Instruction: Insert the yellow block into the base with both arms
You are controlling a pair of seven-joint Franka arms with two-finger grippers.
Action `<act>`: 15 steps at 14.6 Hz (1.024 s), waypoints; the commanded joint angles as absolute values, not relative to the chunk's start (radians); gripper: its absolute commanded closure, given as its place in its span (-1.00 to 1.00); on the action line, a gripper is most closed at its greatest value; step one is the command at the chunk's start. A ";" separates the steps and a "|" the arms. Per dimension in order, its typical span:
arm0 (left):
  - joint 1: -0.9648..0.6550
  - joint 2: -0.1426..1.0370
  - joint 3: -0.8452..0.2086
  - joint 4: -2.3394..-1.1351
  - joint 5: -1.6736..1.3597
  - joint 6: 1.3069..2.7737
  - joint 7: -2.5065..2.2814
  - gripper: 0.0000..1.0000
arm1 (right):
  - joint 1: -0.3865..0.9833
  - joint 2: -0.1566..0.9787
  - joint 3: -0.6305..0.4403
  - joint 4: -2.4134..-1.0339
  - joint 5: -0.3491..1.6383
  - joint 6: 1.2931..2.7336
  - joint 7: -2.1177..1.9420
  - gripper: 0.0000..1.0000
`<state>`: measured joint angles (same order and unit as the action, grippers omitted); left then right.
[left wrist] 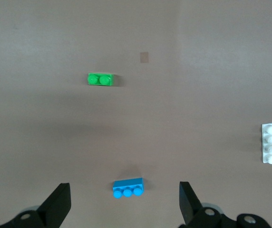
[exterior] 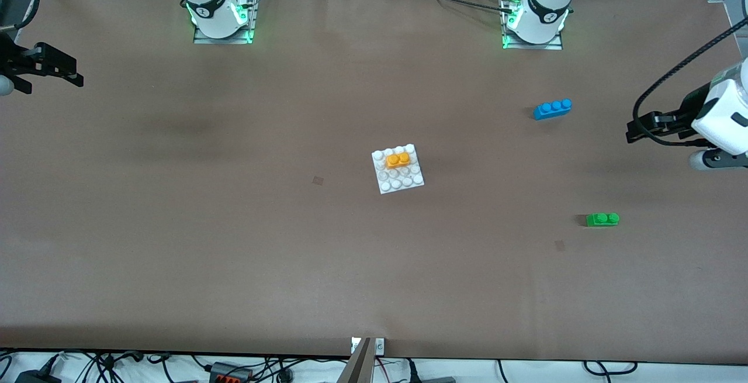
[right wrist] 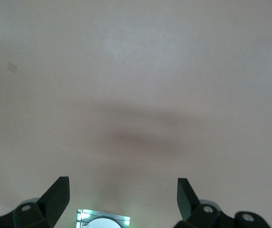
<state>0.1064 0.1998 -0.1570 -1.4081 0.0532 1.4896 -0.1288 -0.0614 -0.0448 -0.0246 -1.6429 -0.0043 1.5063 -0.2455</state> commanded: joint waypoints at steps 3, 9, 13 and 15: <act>0.117 0.184 -0.166 -1.430 0.031 1.488 -0.074 -1.00 | -0.063 -0.043 -0.023 -1.629 -0.008 1.493 -0.235 -1.00; 0.118 0.186 -0.170 -1.428 0.029 1.476 -0.071 -1.00 | -0.066 -0.043 -0.023 -1.629 -0.008 1.490 -0.235 -1.00; 0.118 0.187 -0.170 -1.424 0.028 1.459 -0.071 -1.00 | -0.064 -0.043 -0.023 -1.629 -0.008 1.488 -0.235 -1.00; 0.118 0.187 -0.170 -1.424 0.028 1.459 -0.071 -1.00 | -0.064 -0.043 -0.023 -1.629 -0.008 1.486 -0.235 -1.00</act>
